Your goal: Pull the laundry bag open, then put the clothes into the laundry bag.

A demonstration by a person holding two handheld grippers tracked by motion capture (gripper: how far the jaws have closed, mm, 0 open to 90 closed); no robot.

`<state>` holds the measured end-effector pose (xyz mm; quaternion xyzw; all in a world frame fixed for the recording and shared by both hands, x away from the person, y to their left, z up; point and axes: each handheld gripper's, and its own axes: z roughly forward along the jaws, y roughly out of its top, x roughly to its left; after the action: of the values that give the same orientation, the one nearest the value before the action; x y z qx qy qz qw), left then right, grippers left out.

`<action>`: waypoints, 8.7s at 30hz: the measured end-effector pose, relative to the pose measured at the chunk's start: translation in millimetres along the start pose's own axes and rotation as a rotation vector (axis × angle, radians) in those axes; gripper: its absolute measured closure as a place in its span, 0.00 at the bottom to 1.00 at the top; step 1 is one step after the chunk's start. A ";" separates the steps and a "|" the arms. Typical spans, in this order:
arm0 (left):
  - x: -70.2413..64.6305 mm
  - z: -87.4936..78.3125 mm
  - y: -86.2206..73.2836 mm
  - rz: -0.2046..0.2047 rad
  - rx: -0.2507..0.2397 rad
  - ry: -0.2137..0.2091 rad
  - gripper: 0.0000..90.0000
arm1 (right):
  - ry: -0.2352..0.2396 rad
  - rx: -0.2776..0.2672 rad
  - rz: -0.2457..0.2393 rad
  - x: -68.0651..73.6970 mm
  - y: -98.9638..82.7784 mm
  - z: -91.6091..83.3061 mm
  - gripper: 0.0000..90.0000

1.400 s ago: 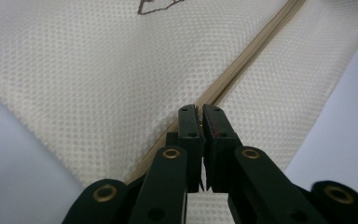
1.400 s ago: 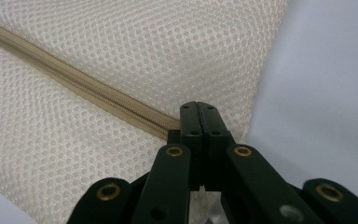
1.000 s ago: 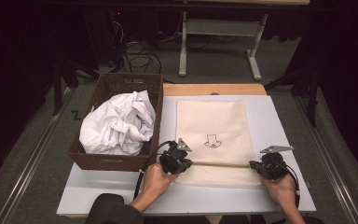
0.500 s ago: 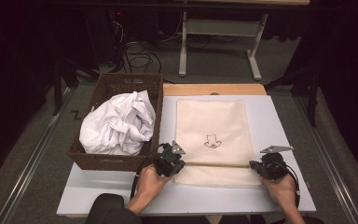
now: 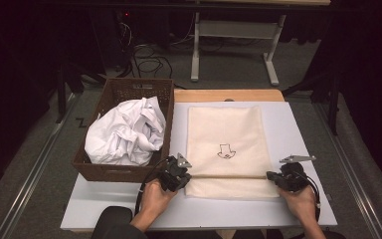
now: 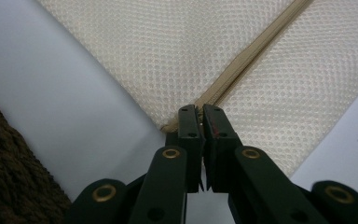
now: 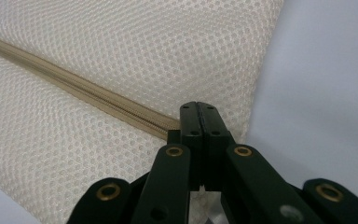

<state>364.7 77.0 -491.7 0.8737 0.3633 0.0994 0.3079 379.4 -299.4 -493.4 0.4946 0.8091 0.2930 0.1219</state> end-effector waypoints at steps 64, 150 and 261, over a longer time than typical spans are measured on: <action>-60.1 43.3 19.7 0.106 -0.102 -0.057 0.48 | 0.119 -0.101 -0.303 73.5 25.9 20.9 0.56; -60.3 45.0 14.8 0.112 -0.144 -0.059 0.48 | 0.046 -0.123 -0.305 73.8 79.6 18.1 0.98; 13.9 -72.7 57.4 0.071 -0.030 0.071 0.41 | 0.046 -0.155 -0.278 65.0 105.0 -5.5 0.98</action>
<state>378.7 89.1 -399.8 0.8772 0.3411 0.1470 0.3042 422.0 -209.1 -420.6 0.3602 0.8472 0.3464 0.1803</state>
